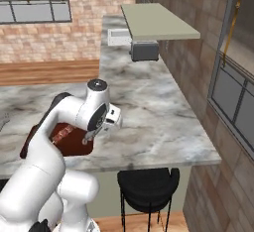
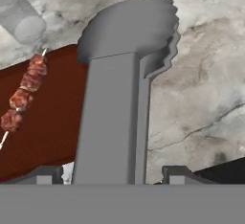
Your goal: Take the tongs from the drawer on the left and place them on the dining counter next to the tray containing the kebab skewer.
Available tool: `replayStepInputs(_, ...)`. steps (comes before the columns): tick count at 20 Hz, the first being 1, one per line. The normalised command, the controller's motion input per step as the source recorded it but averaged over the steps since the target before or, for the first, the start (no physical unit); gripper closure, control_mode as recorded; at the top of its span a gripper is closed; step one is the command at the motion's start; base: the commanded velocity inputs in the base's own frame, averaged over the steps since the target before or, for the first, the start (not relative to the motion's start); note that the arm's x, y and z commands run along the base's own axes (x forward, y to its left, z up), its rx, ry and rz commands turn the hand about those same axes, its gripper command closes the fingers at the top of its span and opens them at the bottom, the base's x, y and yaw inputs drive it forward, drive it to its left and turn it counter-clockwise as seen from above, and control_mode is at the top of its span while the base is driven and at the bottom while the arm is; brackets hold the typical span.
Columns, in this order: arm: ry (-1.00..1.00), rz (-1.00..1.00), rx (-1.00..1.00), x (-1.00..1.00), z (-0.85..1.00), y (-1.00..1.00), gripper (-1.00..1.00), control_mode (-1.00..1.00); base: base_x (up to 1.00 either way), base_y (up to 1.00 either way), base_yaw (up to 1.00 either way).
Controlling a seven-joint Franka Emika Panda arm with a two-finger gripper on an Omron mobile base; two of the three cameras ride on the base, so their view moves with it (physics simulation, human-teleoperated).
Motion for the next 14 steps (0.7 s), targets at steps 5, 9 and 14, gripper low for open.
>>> replayStepInputs(5,0.0,0.39,0.0,0.65,-0.36,-0.34,1.0,-1.0,0.0,0.0,0.0)
replayStepInputs(9,0.0,0.05,-0.07,0.13,-0.08,0.0,1.0,-1.0,0.0,0.0,0.0)
replayStepInputs(14,0.0,0.03,-0.06,0.47,-0.23,0.0,1.0,-1.0,0.0,0.0,0.0)
